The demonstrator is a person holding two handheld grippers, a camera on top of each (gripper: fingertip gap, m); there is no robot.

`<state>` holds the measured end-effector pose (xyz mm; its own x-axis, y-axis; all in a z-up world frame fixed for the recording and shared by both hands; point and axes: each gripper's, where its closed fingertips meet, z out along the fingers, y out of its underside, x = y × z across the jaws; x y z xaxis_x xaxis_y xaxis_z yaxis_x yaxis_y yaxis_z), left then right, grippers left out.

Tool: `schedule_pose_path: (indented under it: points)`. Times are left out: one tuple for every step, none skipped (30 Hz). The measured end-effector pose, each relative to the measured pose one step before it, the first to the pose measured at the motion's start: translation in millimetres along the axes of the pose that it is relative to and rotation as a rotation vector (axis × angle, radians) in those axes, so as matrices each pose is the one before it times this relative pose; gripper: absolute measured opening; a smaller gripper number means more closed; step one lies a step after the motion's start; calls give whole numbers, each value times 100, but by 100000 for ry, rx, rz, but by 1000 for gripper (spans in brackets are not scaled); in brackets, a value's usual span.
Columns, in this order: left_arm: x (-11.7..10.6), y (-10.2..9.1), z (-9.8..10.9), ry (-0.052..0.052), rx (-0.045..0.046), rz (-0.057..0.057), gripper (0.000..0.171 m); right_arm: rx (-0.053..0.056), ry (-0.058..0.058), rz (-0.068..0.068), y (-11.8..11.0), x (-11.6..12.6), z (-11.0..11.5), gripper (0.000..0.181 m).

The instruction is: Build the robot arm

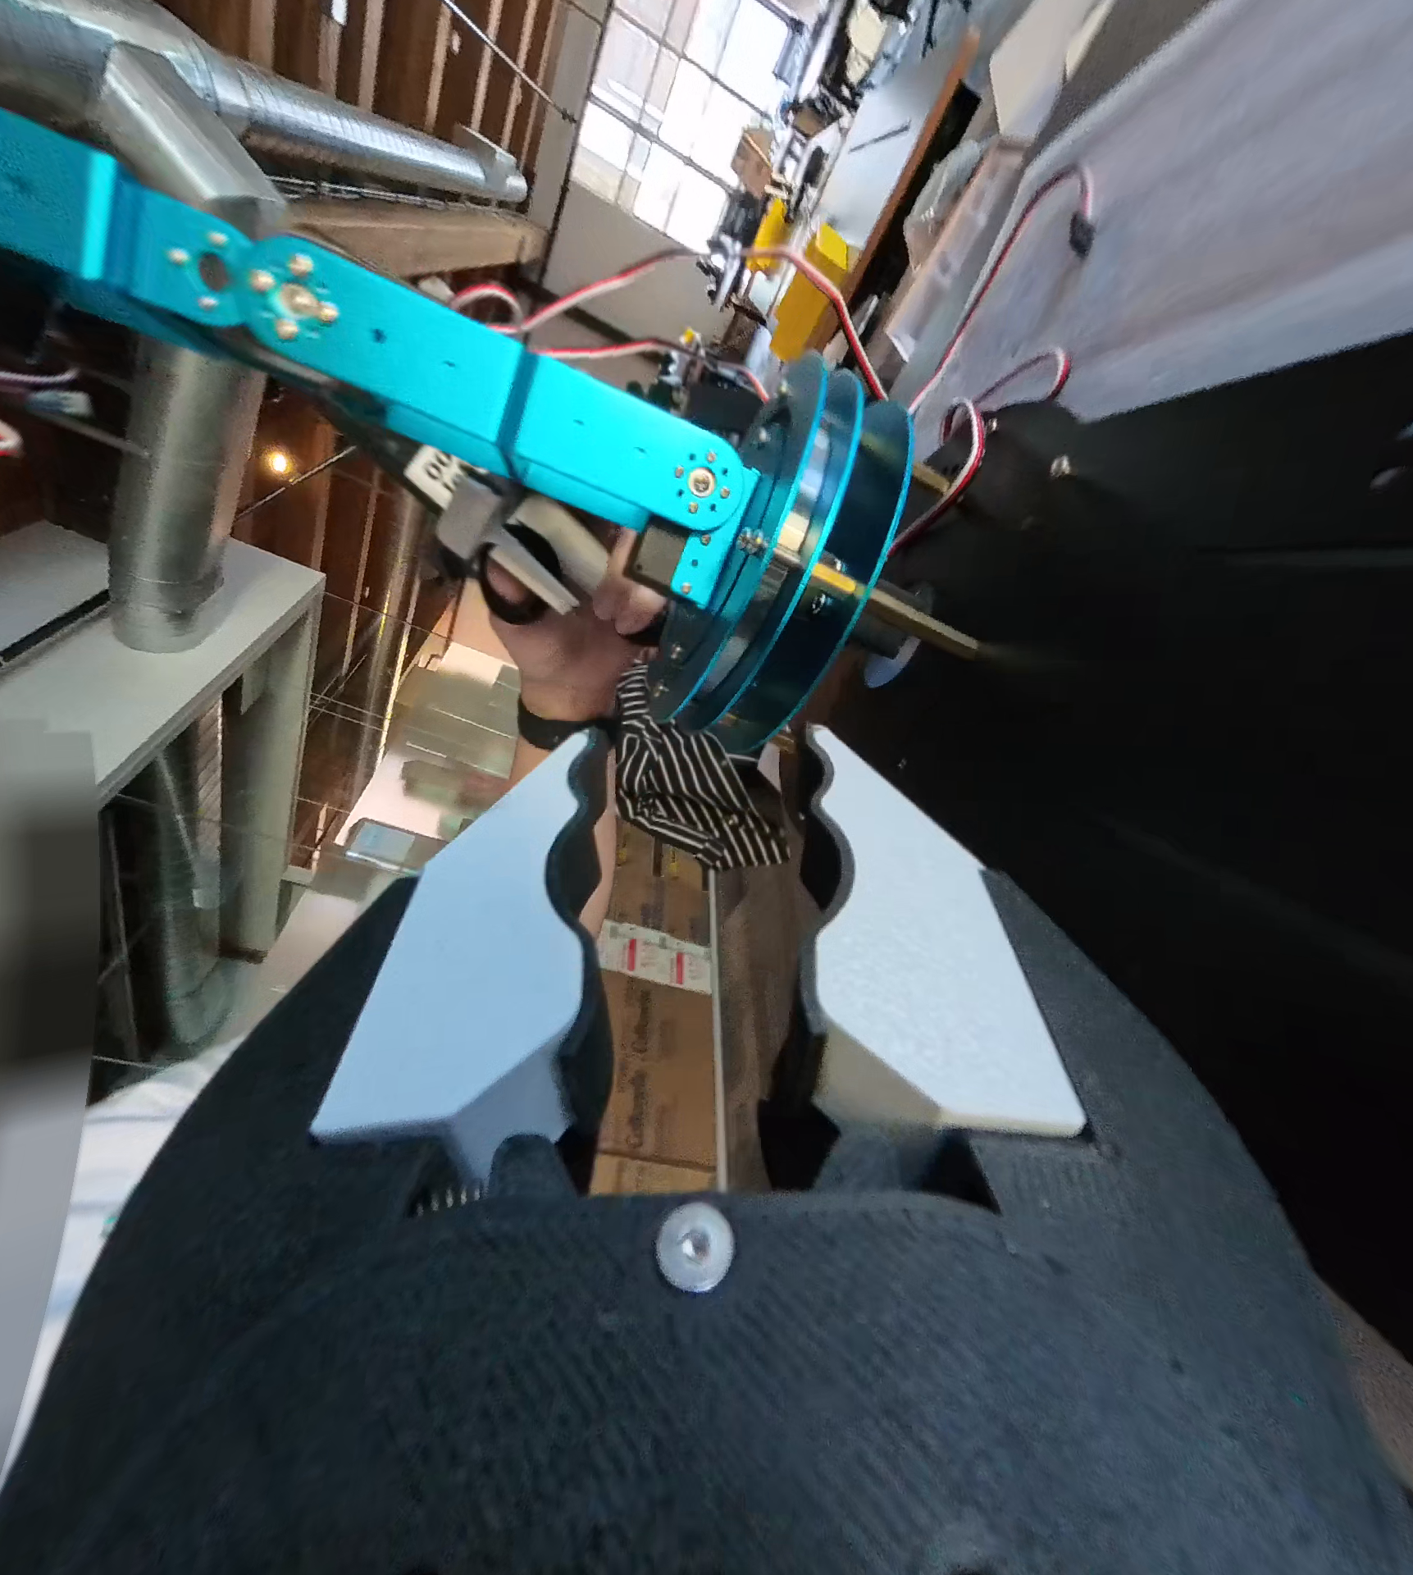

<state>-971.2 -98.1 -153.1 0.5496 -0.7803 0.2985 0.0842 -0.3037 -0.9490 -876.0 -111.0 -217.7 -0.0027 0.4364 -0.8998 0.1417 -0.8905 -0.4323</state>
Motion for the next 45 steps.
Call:
schedule_pose_path:
  points:
    - [-64,-134,-638,-2638,2896,-316,39,1235,-890,-3123,-242,-203,-680,40]
    - [-44,-327,-754,-2422,4216,-990,39,712,-36,-3223,-201,-24,-585,39]
    - [66,-397,-823,-1873,4625,-1639,39,426,619,-3300,-194,129,-497,39]
    - [167,-234,-873,-1561,3800,-1903,38,324,718,-3310,-196,139,-415,38]
    - [227,100,-916,-1947,2116,-1571,38,300,818,-3259,-179,128,-355,38]
    - [222,482,-980,-2815,379,-693,38,381,771,-4001,-123,51,-330,37]
    - [195,781,-1073,-3798,-444,166,38,309,917,-4917,-29,12,-327,37]
    - [186,945,-1184,-4188,-204,250,38,493,1901,-5874,62,145,-327,36]
    - [190,1015,-1265,-3887,331,-626,36,933,2807,-6557,167,258,-313,34]
    - [111,1012,-1326,-3428,737,-1861,35,1161,2544,-6184,244,199,-291,34]
    - [-63,1010,-1337,-3250,614,-2829,34,1486,1540,-5680,280,-15,-255,33]
    - [-271,926,-1329,-3477,135,-3208,33,2270,970,-4971,195,-162,-253,32]
    - [-388,737,-1290,-3431,-186,-2666,33,3144,993,-4223,32,-207,-271,31]
    - [-470,531,-1227,-3425,-522,-1358,33,3625,1334,-3158,-218,-177,-288,30]
    - [-613,336,-1155,-3882,-838,-137,33,3803,318,-3514,-482,-299,-340,30]
    - [-644,119,-1064,-3359,-619,315,32,3994,2191,-4574,-589,-21,-342,29]
    - [-485,-145,-965,-1783,225,25,32,3244,4121,-4708,-579,291,-329,29]
    - [-405,-335,-907,-728,973,-308,32,2835,4281,-3954,-563,329,-299,29]
    - [-398,-396,-856,-445,1270,-69,32,2277,4347,-2589,-413,371,-272,29]
    - [-442,-370,-834,-489,1490,481,32,1480,4983,-1395,-159,454,-237,29]
    - [-558,-256,-829,-836,1391,752,32,1035,4947,-1131,18,402,-223,29]
    - [-707,-36,-822,-1047,806,603,31,1005,4637,-937,65,306,-194,29]
    - [-811,213,-829,-846,311,232,31,457,4285,-331,90,199,-108,30]
    - [-941,456,-834,-717,-56,-229,31,359,4362,161,86,187,-25,31]
    - [-1069,732,-831,-430,-636,-556,31,1384,3989,244,-51,108,15,31]
    - [-1191,1025,-823,62,-1443,-596,31,2417,3337,-27,-186,38,76,31]
    - [-1304,1314,-791,592,-2221,-296,32,2467,3260,955,-150,83,155,31]
    - [-1294,1524,-762,1679,-2347,255,33,2266,2292,1830,-121,24,239,31]
    - [-1259,1663,-751,2821,-1724,527,33,2594,2019,2363,-142,108,247,30]
    - [-1403,1829,-754,2664,-1743,90,33,3722,2463,2234,-336,272,157,31]
    - [-1561,2049,-745,1962,-2860,-530,34,4384,3529,1747,-450,490,68,31]
    - [-1532,2132,-742,1830,-3308,-605,34,3868,4259,2491,-399,700,-6,31]
    - [-1470,2093,-714,1364,-2905,-451,34,3328,3247,1897,-421,606,-44,31]
    - [-1386,2009,-698,638,-2215,-687,34,3533,2836,528,-538,526,-117,31]
    - [-1190,1770,-671,661,-757,-1352,34,1925,3658,-141,-327,649,-136,31]
    - [-1013,1519,-671,878,614,-2265,34,1377,2728,309,-235,474,-132,31]
    - [-931,1364,-669,850,908,-2921,34,2052,1283,-457,-290,146,-155,31]
    - [-888,1283,-625,887,767,-2928,34,326,2143,-1531,-37,224,-89,30]
    - [-862,1207,-561,886,684,-2512,34,-573,1185,-1163,88,99,16,31]
    - [-906,1165,-468,526,475,-1930,33,-541,-316,-606,92,-103,60,30]
    - [-982,1130,-389,0,297,-1477,33,-1035,-536,58,178,-77,81,31]
    - [-984,981,-277,-209,516,-1401,33,-566,-81,882,90,53,36,31]
    - [-911,767,-200,-114,864,-1403,33,760,-169,938,-105,53,-83,31]
    - [-839,549,-138,-138,1096,-1283,32,1370,90,656,-208,79,-130,31]
    - [-724,372,-54,-11,1399,-994,32,824,-303,473,-135,0,-98,31]
